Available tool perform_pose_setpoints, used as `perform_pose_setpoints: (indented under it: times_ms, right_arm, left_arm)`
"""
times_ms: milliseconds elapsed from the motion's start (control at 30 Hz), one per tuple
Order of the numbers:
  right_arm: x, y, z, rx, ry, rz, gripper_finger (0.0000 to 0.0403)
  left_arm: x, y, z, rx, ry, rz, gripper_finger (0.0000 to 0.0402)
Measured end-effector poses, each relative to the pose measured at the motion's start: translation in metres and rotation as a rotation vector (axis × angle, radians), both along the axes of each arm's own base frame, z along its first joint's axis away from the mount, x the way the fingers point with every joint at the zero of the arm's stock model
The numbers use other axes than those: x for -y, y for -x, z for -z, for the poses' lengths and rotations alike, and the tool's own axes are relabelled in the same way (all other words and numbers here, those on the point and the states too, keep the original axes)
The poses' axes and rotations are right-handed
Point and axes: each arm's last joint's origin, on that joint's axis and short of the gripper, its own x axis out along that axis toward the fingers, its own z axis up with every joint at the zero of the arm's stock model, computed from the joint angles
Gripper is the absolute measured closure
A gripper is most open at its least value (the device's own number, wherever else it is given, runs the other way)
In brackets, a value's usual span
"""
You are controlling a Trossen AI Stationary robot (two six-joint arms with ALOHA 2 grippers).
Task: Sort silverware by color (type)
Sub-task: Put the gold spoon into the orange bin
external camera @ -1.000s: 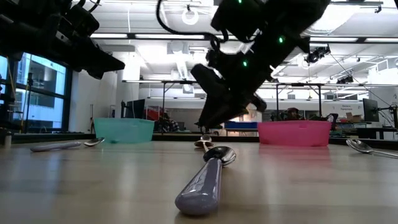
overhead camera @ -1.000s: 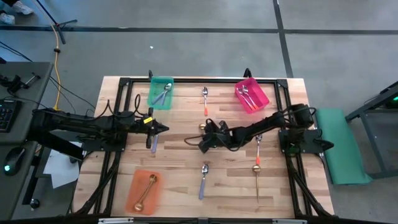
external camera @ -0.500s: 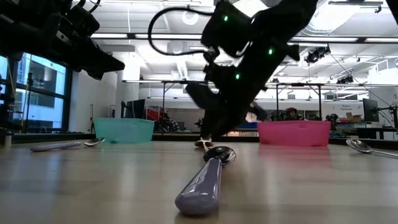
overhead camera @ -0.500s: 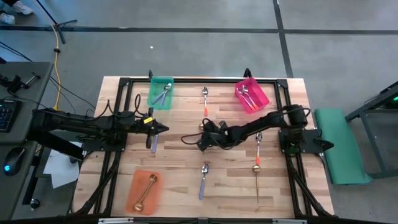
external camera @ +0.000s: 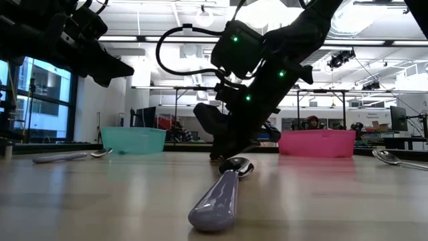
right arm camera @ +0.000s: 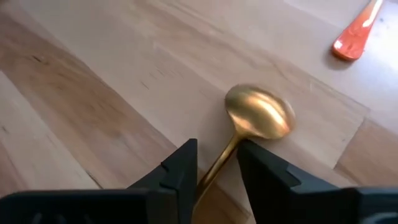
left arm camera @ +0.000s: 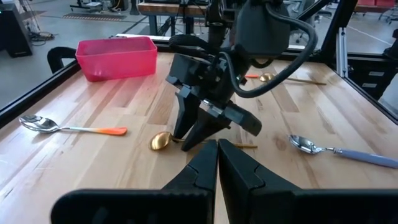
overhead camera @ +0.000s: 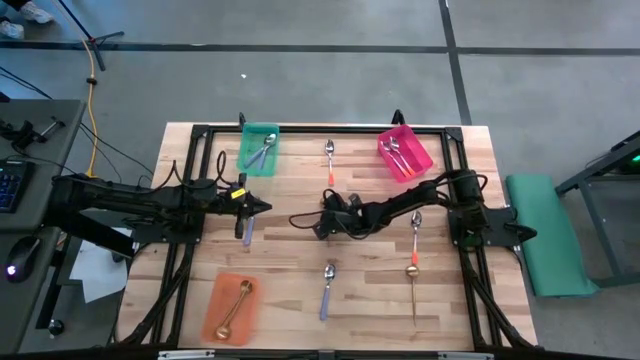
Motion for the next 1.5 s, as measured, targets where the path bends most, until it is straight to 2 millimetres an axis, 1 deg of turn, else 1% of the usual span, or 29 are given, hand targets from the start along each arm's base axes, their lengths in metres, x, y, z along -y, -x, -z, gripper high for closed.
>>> perform_pose_setpoints:
  times_ms: [100,300,367,500,633,700,800,967,1167,1367,1500]
  right_arm:
    - [0.000,0.000,0.000,-0.005,0.012,-0.015,0.0315]
    - [-0.002,-0.001,0.000,-0.025,0.043,-0.063,0.0386]
    - [-0.003,-0.002,0.000,-0.024,0.060,-0.090,0.0398]
    - [-0.008,-0.007,-0.002,0.008,0.083,-0.170,0.0396]
    - [-0.017,-0.012,-0.014,0.070,0.163,-0.248,0.0400]
    - [-0.021,-0.015,-0.021,0.109,0.203,-0.277,0.0401]
    - [-0.024,-0.020,-0.028,0.163,0.266,-0.305,0.0402]
    - [-0.026,-0.029,-0.044,0.306,0.349,-0.336,0.0402]
    - [-0.027,-0.034,-0.070,0.479,0.436,-0.369,0.0402]
    - [-0.032,-0.035,-0.091,0.656,0.465,-0.463,0.0403]
    - [-0.037,-0.034,-0.104,0.783,0.504,-0.520,0.0403]
  left_arm:
    - [0.000,0.000,0.000,-0.001,0.002,0.001,0.0397]
    - [0.000,0.000,0.000,-0.001,-0.002,0.001,0.0397]
    - [0.001,0.000,0.000,-0.001,0.004,0.003,0.0397]
    - [0.005,-0.001,-0.002,0.023,-0.005,0.036,0.0397]
    - [0.011,-0.001,-0.008,0.113,-0.009,0.072,0.0397]
    - [0.013,0.002,-0.004,0.185,-0.017,0.086,0.0397]
    - [0.013,0.010,0.008,0.268,-0.023,0.092,0.0397]
    - [0.013,0.010,0.011,0.246,0.005,0.063,0.0396]
    - [0.013,0.010,0.012,0.246,0.029,0.067,0.0391]
    - [0.013,0.010,0.011,0.248,0.030,0.067,0.0369]
    - [0.014,0.010,0.010,0.267,0.031,0.076,0.0343]
